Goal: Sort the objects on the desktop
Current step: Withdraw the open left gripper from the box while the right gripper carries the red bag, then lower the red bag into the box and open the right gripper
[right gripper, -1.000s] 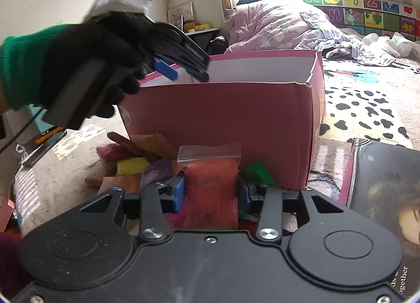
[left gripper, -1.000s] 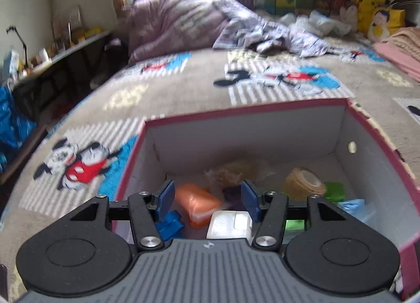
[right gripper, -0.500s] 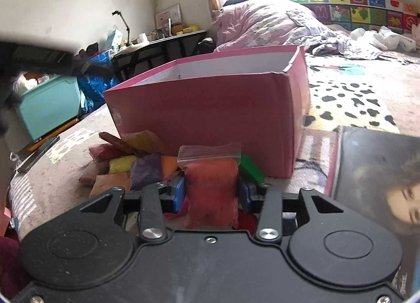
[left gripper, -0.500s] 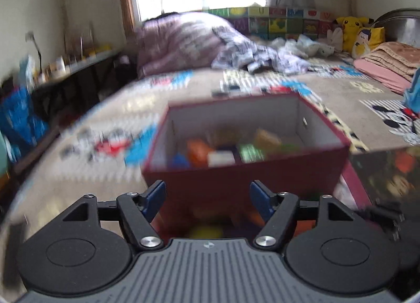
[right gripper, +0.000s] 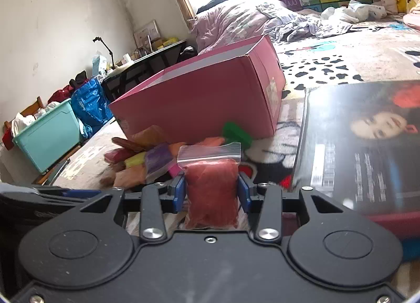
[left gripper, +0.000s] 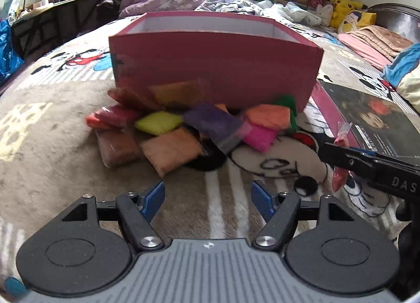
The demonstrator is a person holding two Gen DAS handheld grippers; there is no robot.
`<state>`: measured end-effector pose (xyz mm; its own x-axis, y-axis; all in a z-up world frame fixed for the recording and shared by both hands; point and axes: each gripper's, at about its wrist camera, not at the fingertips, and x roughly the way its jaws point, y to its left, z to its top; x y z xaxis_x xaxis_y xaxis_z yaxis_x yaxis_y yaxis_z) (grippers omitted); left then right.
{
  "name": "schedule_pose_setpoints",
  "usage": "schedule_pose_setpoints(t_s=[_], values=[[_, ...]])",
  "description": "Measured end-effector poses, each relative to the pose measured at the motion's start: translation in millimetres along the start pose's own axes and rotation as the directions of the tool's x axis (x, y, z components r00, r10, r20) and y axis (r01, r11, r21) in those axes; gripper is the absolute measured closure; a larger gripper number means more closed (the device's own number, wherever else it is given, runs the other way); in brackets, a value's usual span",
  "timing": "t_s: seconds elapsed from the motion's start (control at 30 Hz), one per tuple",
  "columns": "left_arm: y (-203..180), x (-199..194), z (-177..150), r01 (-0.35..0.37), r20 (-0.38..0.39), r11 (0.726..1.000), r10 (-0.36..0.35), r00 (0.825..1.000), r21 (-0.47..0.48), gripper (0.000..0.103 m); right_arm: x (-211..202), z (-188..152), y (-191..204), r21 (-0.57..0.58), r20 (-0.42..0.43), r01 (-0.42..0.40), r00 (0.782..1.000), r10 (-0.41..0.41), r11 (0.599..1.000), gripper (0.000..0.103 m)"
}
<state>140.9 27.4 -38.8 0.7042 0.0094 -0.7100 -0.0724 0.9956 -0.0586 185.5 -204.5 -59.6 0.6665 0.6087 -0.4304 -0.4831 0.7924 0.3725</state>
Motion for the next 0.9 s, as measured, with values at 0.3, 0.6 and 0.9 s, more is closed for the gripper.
schedule_pose_setpoints(t_s=[0.3,0.6,0.9], values=[[-8.0,16.2,-15.7,0.019,0.035,0.999,-0.021,0.999,0.047,0.031,-20.7,-8.1,16.1,-0.033,0.012,0.016,1.000,-0.016,0.999,0.063],[-12.1,26.1,-17.4,0.046,0.041,0.995,-0.049,0.998,0.084,0.009,-39.5,0.4,38.5,-0.059,0.003,0.010,1.000,-0.010,0.998,0.063],[-18.9,32.5,-19.1,0.027,0.026,0.995,-0.030,0.999,0.098,0.000,-33.3,64.3,63.1,-0.126,0.012,-0.021,1.000,0.022,0.992,0.063]])
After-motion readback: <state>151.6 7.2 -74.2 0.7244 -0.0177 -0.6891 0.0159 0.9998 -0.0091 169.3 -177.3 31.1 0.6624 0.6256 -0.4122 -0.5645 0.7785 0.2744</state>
